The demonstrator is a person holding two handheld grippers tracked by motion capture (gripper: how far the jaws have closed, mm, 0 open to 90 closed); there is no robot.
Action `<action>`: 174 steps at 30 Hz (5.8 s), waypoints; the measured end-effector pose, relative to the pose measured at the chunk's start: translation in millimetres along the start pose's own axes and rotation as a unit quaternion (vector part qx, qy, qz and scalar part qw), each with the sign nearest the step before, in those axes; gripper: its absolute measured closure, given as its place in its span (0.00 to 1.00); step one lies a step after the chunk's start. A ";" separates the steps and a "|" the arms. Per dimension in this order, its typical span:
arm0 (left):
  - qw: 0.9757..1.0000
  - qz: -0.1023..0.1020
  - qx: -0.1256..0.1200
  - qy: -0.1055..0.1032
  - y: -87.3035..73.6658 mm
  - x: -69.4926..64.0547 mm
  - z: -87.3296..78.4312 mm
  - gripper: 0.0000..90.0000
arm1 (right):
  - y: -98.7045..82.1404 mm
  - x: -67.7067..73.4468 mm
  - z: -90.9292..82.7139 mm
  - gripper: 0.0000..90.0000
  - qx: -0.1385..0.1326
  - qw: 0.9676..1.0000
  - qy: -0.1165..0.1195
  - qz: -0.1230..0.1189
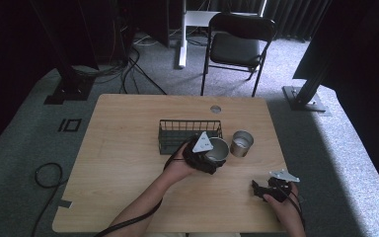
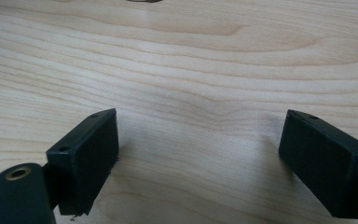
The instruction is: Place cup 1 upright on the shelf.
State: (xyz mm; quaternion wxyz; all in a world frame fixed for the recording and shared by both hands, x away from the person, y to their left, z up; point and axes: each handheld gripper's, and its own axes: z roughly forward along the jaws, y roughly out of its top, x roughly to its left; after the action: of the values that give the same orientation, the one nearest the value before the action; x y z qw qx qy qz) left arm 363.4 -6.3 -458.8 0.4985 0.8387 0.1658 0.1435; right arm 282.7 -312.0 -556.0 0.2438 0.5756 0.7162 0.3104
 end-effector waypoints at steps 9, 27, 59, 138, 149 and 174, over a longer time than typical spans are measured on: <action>1.000 0.000 -0.009 0.019 17.0 6.6 -20.6 0.15 | 0.0 0.1 0.0 0.13 0.000 1.000 0.000 0.001; 0.996 -0.027 -0.020 0.082 43.6 32.2 -49.0 0.15 | 0.0 0.0 0.0 0.13 0.000 1.000 0.000 0.000; 0.958 -0.131 -0.024 0.253 23.1 85.0 -66.3 0.15 | 0.0 0.2 0.0 0.13 0.000 1.000 0.000 0.001; 0.952 -0.168 0.016 0.253 -42.3 72.2 -61.1 0.04 | 0.0 0.2 0.0 0.13 0.001 1.000 0.000 0.001; 0.955 -0.166 -0.002 0.244 -49.6 64.5 -84.1 0.04 | 0.0 0.2 0.0 0.13 0.001 1.000 0.000 0.001; 0.952 -0.178 -0.013 0.247 -80.2 54.9 -131.3 0.04 | 0.0 0.2 0.0 0.13 0.001 1.000 0.000 0.001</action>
State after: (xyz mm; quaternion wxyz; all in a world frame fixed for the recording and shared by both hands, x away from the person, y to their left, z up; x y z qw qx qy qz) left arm 348.9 156.3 -464.9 0.4704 0.7273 0.4284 0.2575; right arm 282.7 -311.8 -556.0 0.2432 0.5765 0.7158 0.3100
